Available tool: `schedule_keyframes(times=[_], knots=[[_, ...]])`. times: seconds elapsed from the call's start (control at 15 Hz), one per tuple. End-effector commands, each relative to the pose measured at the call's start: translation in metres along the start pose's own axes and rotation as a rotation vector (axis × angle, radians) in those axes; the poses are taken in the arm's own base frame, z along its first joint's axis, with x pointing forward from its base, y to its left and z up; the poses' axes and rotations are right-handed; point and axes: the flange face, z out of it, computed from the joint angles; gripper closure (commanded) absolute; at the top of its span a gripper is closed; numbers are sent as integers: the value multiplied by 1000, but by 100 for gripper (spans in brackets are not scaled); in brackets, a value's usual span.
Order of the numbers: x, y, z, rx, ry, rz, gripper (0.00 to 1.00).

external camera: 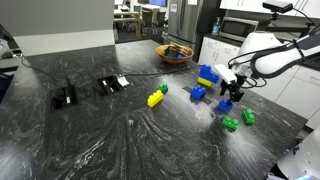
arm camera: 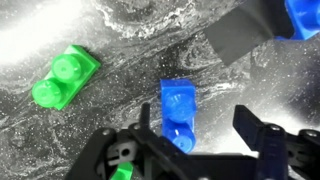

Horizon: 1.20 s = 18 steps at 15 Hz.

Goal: Move a blue block to the right then move a green block forward

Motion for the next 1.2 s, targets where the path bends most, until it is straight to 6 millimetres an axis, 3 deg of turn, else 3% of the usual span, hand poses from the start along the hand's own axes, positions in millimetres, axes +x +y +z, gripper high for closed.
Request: schedule_keyframes(times=[0.0, 0.27, 0.6, 1.13], knots=[[-4, 17, -21, 39, 54, -79, 0], [-36, 54, -38, 36, 86, -340, 0], [-77, 100, -31, 23, 73, -646, 0], [-74, 122, -24, -65, 166, -1078, 0]])
